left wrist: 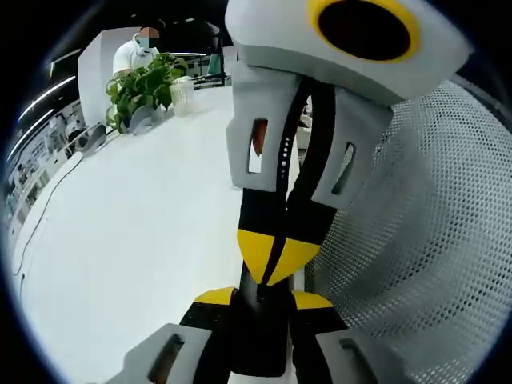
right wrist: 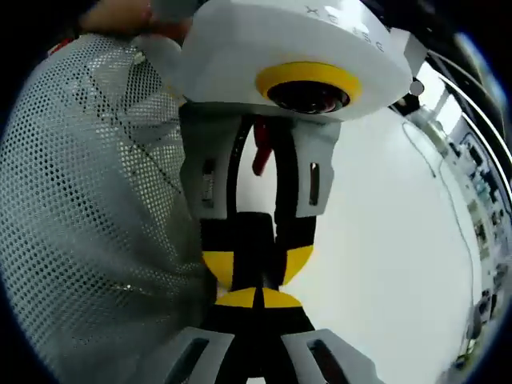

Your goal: Press the specified remote control buttons in sequence, fully releasing each button before pressing the next.

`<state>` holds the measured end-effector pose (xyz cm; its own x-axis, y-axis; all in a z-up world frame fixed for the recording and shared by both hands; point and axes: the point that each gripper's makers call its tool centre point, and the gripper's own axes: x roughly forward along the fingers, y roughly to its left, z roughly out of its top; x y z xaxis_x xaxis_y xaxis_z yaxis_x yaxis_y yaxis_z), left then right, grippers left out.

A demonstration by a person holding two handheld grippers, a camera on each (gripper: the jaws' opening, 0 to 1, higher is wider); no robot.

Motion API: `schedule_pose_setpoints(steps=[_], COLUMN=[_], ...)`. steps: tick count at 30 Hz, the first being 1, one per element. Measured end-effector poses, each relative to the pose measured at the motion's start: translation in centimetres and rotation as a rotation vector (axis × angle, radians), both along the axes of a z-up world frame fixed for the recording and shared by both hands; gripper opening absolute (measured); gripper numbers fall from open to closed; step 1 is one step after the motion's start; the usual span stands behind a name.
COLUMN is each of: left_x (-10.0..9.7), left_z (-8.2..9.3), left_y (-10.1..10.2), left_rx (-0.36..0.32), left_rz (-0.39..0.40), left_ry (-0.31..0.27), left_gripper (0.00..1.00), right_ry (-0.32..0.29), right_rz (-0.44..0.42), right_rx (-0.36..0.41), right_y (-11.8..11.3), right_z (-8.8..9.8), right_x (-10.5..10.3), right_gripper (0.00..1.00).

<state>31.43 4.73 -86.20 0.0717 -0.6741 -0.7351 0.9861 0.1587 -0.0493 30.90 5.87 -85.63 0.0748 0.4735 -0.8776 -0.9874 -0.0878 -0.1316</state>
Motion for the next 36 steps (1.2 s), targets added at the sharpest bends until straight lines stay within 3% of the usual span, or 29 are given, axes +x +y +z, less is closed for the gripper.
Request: schedule_pose_setpoints(steps=[7, 15, 20, 28, 36], left_x=[0.0, 0.0, -0.1, -0.2, -0.2], left_z=[0.0, 0.1, -0.1, -0.2, -0.2], left_y=[0.0, 0.0, 0.1, 1.0, 1.0], left_rx=[-0.012, -0.022, 0.002, 0.035, 0.026], left_rz=[0.006, 0.003, -0.017, -0.013, -0.006], left_ry=[0.003, -0.005, -0.032, -0.030, -0.027], left_gripper=[0.25, 0.25, 0.25, 0.25, 0.25], right_ry=[0.016, 0.022, 0.043, 0.045, 0.039], right_rz=[-0.011, 0.054, 0.034, 0.024, 0.017], right_rx=[0.012, 0.030, 0.041, 0.027, 0.024], right_y=[0.0, -0.2, -0.1, -0.1, 0.0], right_z=[0.0, 0.1, 0.1, 0.0, 0.1], right_x=[0.2, 0.1, 0.1, 0.1, 0.1], right_gripper=[0.00, 0.00, 0.00, 0.00, 0.00])
